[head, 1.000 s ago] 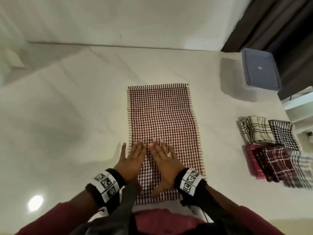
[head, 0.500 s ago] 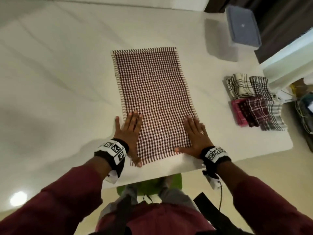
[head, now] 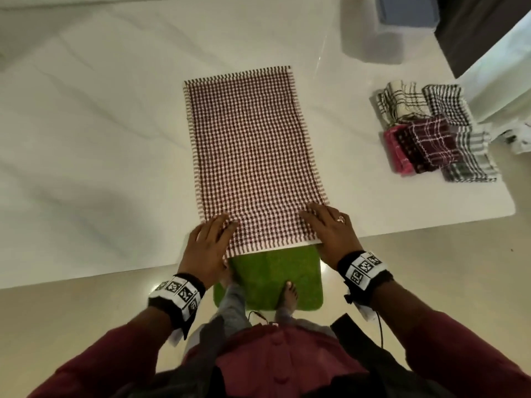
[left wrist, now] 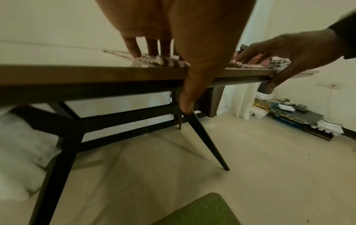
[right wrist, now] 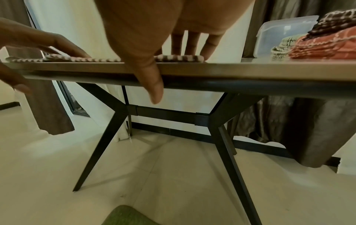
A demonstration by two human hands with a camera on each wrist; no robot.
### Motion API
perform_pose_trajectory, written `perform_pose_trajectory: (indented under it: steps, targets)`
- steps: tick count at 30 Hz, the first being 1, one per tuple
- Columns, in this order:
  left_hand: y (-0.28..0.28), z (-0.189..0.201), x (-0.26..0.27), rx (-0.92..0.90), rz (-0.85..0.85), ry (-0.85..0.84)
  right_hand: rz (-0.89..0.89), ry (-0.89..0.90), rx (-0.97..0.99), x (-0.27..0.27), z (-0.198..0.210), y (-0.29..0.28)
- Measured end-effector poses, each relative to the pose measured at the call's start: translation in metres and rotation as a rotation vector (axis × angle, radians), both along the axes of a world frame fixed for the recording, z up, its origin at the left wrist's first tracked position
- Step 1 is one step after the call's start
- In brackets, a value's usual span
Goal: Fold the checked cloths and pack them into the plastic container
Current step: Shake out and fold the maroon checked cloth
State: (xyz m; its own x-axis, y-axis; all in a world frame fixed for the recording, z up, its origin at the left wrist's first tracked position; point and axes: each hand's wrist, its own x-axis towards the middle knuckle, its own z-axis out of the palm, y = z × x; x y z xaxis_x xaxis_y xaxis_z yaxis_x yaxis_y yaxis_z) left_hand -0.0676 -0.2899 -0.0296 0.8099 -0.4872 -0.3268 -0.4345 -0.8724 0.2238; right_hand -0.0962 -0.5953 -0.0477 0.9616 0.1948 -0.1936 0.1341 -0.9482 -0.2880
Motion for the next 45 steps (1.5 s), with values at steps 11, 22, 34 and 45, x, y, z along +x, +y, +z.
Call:
perform_pose_trajectory:
  steps: [11, 22, 34, 45]
  targets:
    - [-0.005, 0.042, -0.006, -0.633, 0.626, 0.018, -0.375, -0.01, 0.73, -0.001, 0.044, -0.028]
    - [-0.015, 0.084, 0.101, -1.103, 1.115, 0.181, -0.497, -0.165, 0.994, 0.133, 0.086, -0.027]
    - [-0.004, 0.075, 0.241, -1.037, 1.034, 0.191, -0.611, -0.145, 0.789, 0.264, 0.073, -0.017]
    - [0.0, 0.034, 0.322, -0.837, 0.981, 0.204, -0.581, -0.07, 0.438, 0.337, 0.06, -0.015]
